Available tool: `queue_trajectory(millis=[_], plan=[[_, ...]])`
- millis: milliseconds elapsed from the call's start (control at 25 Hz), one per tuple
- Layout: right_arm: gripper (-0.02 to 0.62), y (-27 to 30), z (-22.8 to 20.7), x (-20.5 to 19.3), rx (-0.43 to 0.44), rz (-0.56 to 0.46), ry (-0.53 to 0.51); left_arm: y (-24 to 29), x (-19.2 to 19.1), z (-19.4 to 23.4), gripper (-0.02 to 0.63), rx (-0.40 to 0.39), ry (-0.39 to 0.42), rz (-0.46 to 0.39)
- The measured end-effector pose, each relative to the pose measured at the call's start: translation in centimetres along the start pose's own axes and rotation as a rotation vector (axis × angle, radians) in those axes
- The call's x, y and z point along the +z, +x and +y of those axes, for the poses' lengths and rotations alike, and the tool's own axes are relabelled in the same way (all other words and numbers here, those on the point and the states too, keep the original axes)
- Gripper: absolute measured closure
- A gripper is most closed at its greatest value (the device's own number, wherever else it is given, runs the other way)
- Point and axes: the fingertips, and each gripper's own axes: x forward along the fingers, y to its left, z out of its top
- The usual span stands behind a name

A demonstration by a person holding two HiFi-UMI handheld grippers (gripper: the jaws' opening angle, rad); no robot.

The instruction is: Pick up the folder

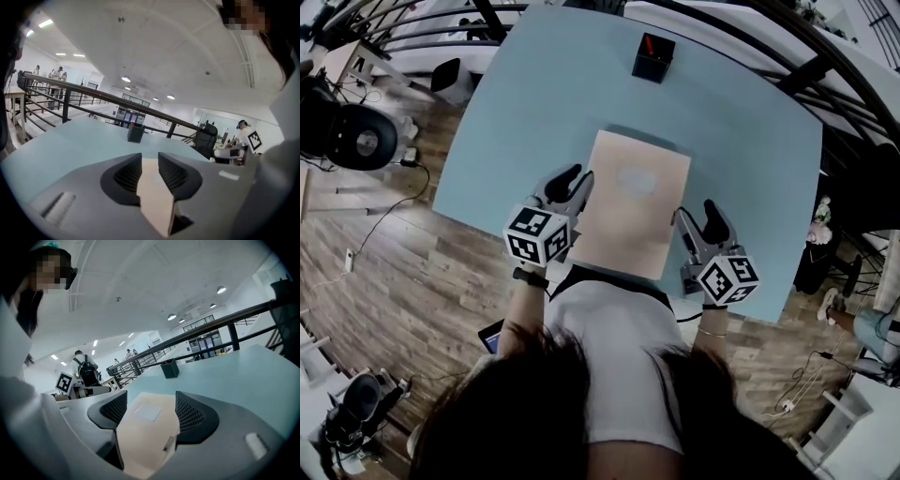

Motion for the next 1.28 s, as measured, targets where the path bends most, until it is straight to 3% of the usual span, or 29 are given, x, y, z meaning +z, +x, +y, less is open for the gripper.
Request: queue_trajectory(millis=[400,1040,1280], plan=[[0.298,1.0,-1.4,-4.4,-0.025,0.099,0.033,0.9,-4.0,1.4,0.491,0.008,-0.054,0.100],[0.298,2.0,-4.1,-11.1,0.000,0.235,0.248,2.1,-9.7,3.0,0.489,-0.003,-0.201,0.224],[0.298,2.5,-4.5,-12.2,0.024,0.262,0.300,2.6,-11.1,3.1,0.445,-0.019,-0.244,0.249]])
